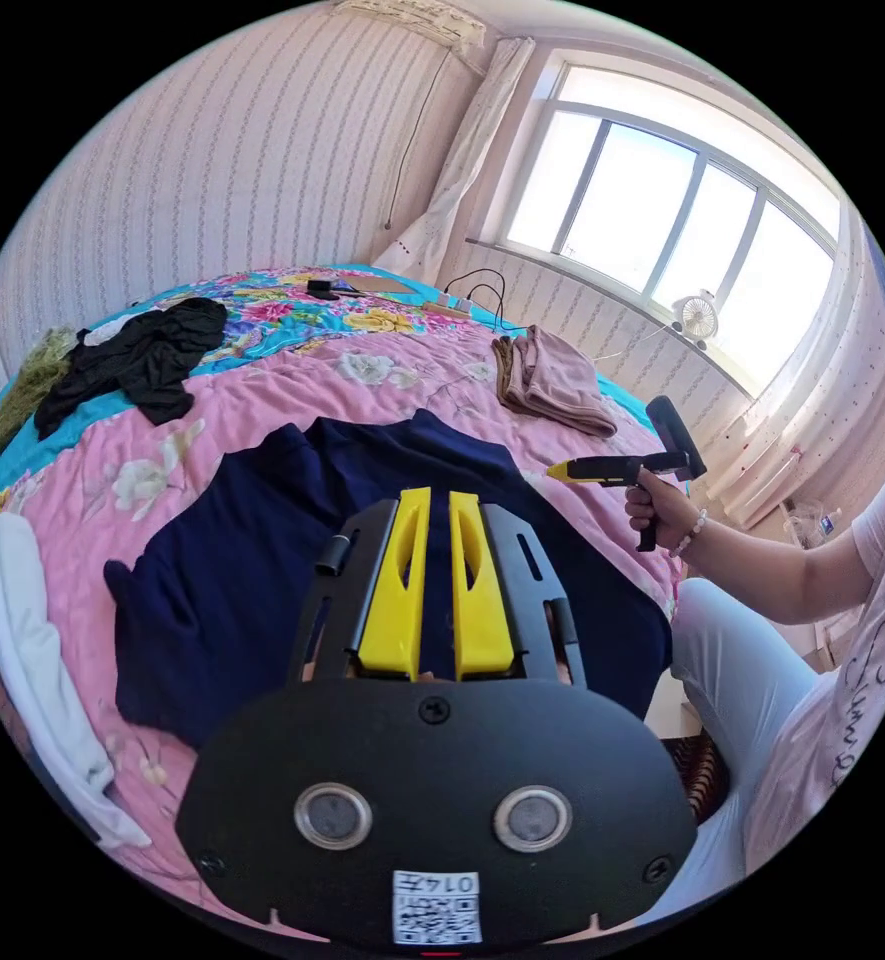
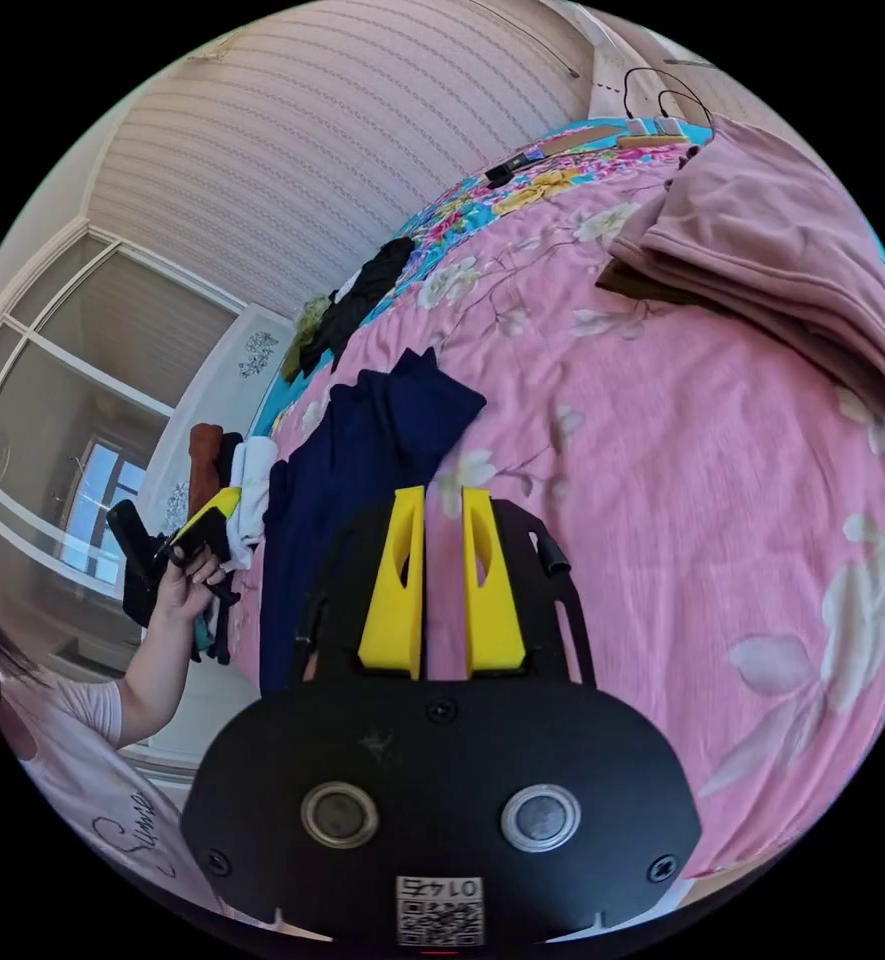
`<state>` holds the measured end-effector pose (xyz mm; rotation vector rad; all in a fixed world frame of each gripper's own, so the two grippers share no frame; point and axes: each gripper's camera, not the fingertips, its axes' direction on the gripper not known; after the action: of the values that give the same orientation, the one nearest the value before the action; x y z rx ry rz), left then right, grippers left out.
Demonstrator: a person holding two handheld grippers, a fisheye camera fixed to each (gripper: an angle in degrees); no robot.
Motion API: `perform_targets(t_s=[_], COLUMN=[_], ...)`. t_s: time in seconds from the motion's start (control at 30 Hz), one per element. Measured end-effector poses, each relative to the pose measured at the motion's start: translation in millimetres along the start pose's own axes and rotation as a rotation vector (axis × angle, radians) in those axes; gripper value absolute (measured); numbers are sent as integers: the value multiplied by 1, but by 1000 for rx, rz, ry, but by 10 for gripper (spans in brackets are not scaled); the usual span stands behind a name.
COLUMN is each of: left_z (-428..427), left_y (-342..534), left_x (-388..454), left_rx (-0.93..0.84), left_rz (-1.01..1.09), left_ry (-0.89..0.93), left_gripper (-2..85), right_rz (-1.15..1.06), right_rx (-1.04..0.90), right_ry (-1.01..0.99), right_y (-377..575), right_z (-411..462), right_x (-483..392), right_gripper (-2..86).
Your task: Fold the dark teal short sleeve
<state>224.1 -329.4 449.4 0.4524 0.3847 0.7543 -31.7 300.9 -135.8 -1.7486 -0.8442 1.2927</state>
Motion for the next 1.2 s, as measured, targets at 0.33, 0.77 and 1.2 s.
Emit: perform_targets(t_s=[0.33,0.77,1.2], left_z=[111,267,318], left_y=[-87,-179,-195], left_x=[2,75,75], left_rx=[-141,-323,-281], left_rz=[27,292,387], left_ry=[57,184,298], left_gripper=[39,62,-2], right_rz=[245,420,343], right_rx=[117,128,147], right_ry=[-84,-122,-156], right_y=[-30,5,-18], right_z=[5,-37,-51], right_x=[30,51,16], right_gripper=[10,33,12])
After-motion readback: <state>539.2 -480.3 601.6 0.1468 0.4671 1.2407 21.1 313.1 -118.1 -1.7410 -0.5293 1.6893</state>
